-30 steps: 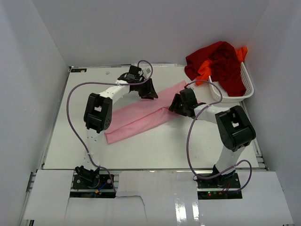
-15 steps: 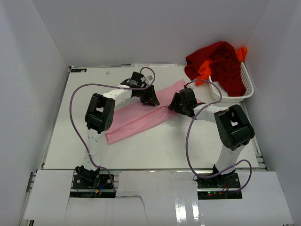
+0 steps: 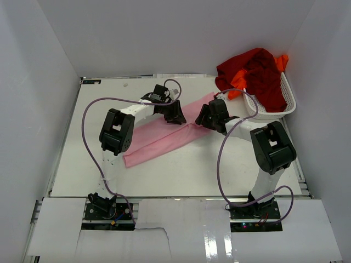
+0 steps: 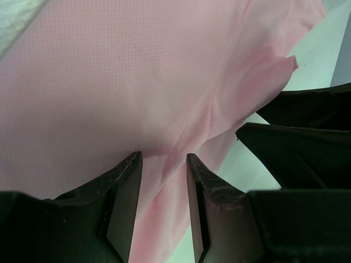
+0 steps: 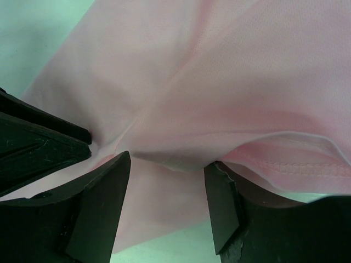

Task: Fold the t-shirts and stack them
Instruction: Fold the other side of the tshirt into a rectangle

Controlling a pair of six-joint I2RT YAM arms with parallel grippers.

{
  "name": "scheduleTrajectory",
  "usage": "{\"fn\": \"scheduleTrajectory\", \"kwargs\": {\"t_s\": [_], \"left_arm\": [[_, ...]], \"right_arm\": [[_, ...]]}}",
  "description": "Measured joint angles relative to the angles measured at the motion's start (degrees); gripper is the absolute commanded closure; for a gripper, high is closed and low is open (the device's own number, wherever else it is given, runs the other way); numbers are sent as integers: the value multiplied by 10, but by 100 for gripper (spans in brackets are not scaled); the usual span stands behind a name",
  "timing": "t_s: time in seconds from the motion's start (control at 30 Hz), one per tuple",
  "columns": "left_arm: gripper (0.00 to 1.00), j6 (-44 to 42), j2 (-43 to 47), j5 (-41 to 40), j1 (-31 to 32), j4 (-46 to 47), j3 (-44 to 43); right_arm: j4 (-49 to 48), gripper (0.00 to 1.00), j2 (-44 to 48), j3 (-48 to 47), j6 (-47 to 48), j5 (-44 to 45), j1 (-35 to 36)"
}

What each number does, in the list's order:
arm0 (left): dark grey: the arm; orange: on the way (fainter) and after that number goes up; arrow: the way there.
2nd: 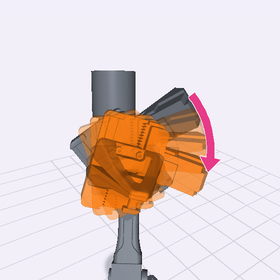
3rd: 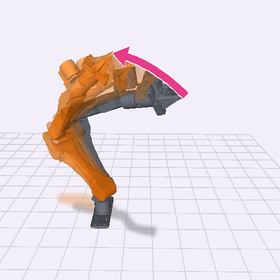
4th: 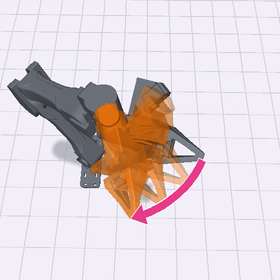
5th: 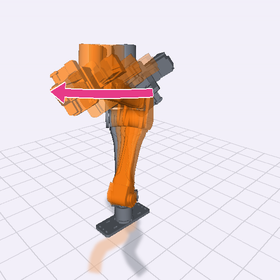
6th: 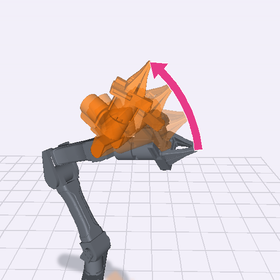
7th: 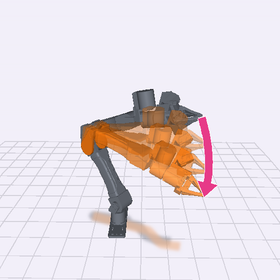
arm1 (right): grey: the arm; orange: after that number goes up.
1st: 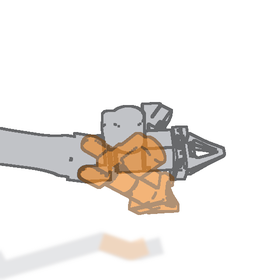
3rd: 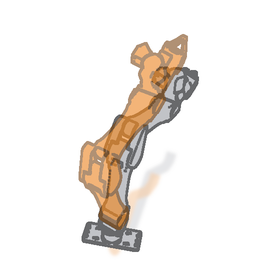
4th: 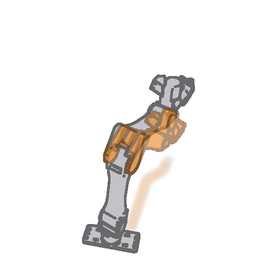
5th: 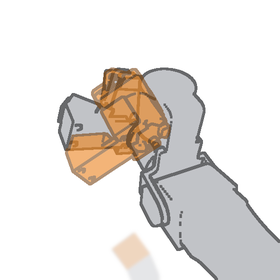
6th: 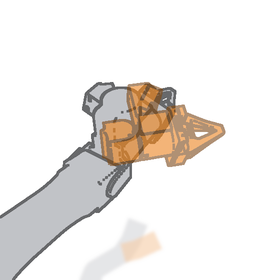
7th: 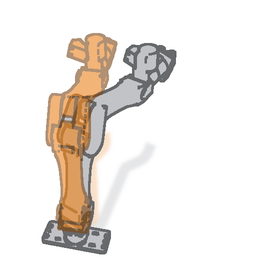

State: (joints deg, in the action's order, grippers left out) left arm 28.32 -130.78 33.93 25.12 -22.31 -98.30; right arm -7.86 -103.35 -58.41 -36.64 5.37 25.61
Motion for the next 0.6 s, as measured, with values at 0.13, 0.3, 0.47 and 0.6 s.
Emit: {"fn": "scheduleTrajectory", "kwargs": {"t_s": [0.13,0.3,0.47,0.6], "left_arm": [[51,0,0,0,1,1,3],[51,0,0,0,1,1,6],[51,0,0,0,1,1,10],[51,-1,0,0,1,1,10]], "right_arm": [[-7,51,-14,-5,0,-7,0],[-17,67,-32,-5,-4,-21,0],[-17,60,-33,-9,-20,-33,0],[-9,50,-31,-17,-40,-41,-1]]}}
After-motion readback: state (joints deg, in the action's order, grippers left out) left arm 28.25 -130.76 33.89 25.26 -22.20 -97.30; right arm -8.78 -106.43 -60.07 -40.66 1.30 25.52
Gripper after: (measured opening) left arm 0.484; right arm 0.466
